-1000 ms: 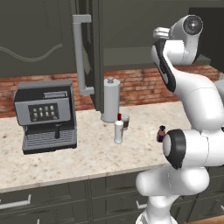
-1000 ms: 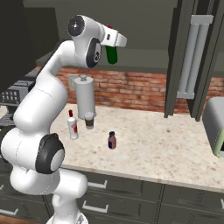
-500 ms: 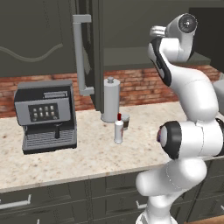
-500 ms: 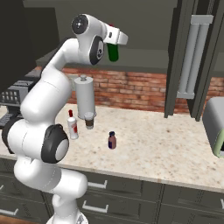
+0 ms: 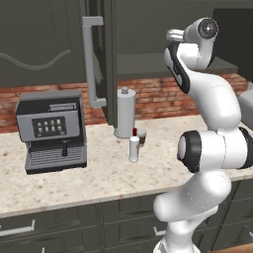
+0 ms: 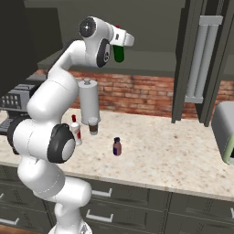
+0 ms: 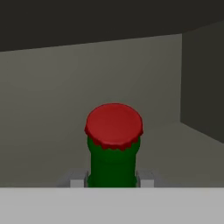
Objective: Sort all alcoholic drinks to one cabinet, and non-alcoholic drinks to the other.
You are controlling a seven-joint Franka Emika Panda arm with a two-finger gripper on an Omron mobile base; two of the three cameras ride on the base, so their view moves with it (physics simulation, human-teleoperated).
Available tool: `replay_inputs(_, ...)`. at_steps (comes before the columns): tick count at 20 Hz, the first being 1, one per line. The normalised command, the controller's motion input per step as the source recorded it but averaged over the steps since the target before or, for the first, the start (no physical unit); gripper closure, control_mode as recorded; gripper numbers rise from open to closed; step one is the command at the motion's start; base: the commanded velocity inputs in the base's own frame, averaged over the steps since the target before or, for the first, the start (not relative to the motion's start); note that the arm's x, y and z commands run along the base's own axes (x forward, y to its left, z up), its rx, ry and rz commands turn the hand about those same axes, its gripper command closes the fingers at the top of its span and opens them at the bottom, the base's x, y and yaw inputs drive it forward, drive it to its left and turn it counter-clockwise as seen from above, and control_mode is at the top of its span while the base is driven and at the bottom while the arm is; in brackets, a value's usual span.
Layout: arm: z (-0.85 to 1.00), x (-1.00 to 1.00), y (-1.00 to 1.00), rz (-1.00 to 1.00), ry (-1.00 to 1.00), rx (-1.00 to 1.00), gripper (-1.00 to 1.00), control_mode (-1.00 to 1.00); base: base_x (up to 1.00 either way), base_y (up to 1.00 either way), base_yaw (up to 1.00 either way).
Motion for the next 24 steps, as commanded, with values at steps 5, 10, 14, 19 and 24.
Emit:
replay_inputs(5,-0.16,0.15,0.0,0.02,-0.02,0.0,1.0,-1.0,0.0,0.0,0.0)
replay_inputs(10,-0.31,0.12,0.0,0.03,-0.01,-0.01,1.0,-1.0,0.0,0.0,0.0)
replay_inputs(14,-0.31,0.12,0.0,0.02,-0.03,0.0,1.0,-1.0,0.0,0.0,0.0)
replay_inputs(19,-0.27,0.15,0.05,0.02,-0.01,-0.01,1.0,-1.0,0.0,0.0,0.0)
replay_inputs(24,-0.15,0.19,0.11,0.03,0.0,0.0,1.0,-1.0,0.0,0.0,0.0)
